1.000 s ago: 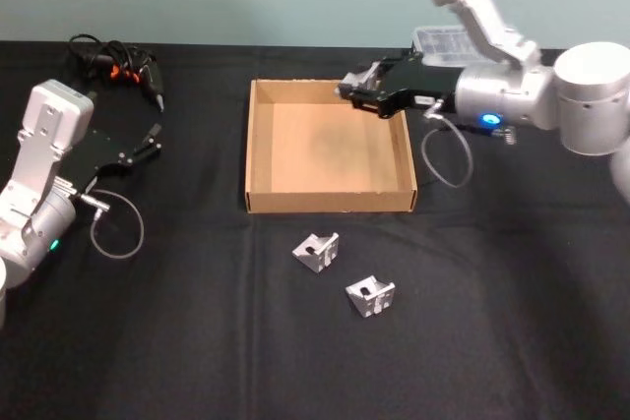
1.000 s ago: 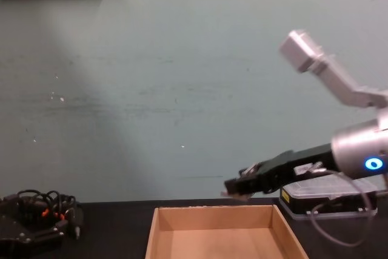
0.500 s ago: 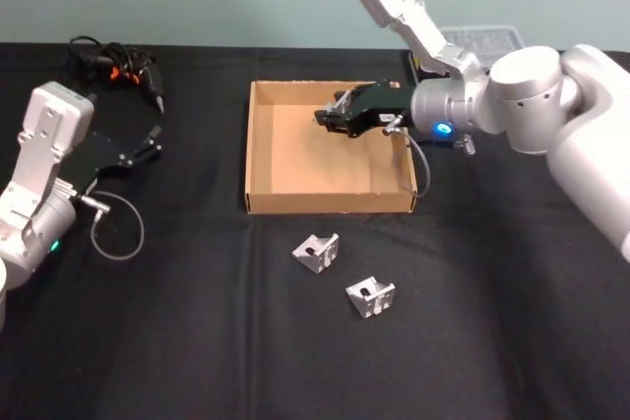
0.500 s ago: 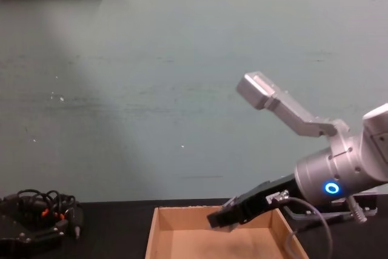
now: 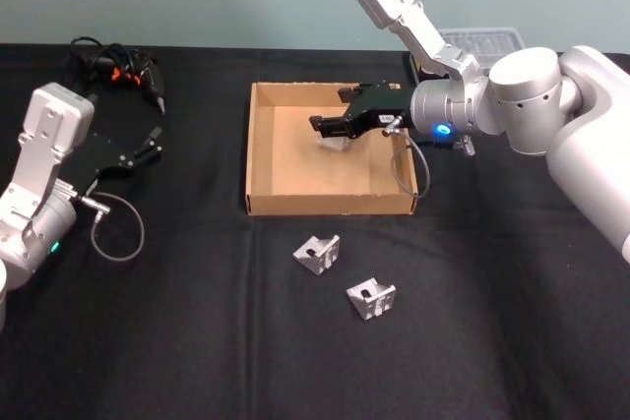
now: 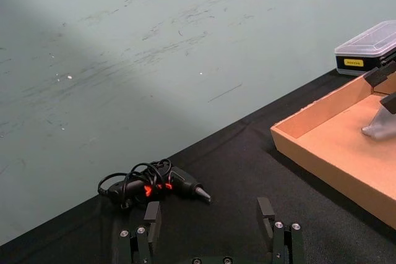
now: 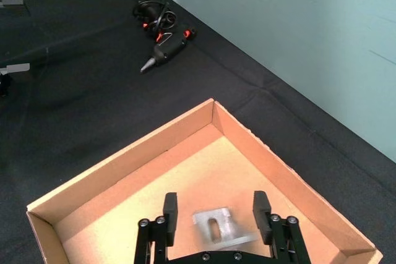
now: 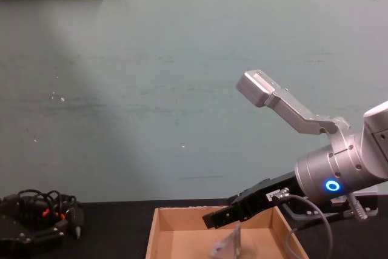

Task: Use one hand to pick up the angle iron from the table and place it into the box.

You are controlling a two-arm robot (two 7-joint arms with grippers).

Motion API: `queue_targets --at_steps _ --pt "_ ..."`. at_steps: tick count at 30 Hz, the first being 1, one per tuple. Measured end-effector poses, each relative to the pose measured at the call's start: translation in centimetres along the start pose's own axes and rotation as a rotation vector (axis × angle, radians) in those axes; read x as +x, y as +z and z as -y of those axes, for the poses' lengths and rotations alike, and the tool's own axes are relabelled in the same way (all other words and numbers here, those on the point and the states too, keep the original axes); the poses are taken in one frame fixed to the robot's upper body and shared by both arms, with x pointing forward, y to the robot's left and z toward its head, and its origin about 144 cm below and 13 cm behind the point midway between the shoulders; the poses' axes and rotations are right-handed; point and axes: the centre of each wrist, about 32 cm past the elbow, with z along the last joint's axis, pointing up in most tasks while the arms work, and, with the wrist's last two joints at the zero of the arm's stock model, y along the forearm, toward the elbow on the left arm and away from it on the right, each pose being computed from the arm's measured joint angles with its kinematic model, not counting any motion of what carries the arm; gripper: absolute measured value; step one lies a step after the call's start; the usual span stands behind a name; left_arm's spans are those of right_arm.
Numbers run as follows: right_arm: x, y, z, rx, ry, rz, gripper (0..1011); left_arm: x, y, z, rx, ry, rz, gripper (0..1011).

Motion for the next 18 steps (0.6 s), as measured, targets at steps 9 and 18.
queue_targets --at_steps 9,18 --pt "0.0 0.0 0.0 0.001 0.000 0.001 985 0.0 0.0 0.0 0.000 0.000 0.000 1011" --pt "-0.8 -0.7 2.3 0.073 -0.025 0.012 1000 0.0 0.0 0.0 0.000 0.000 0.000 1011"
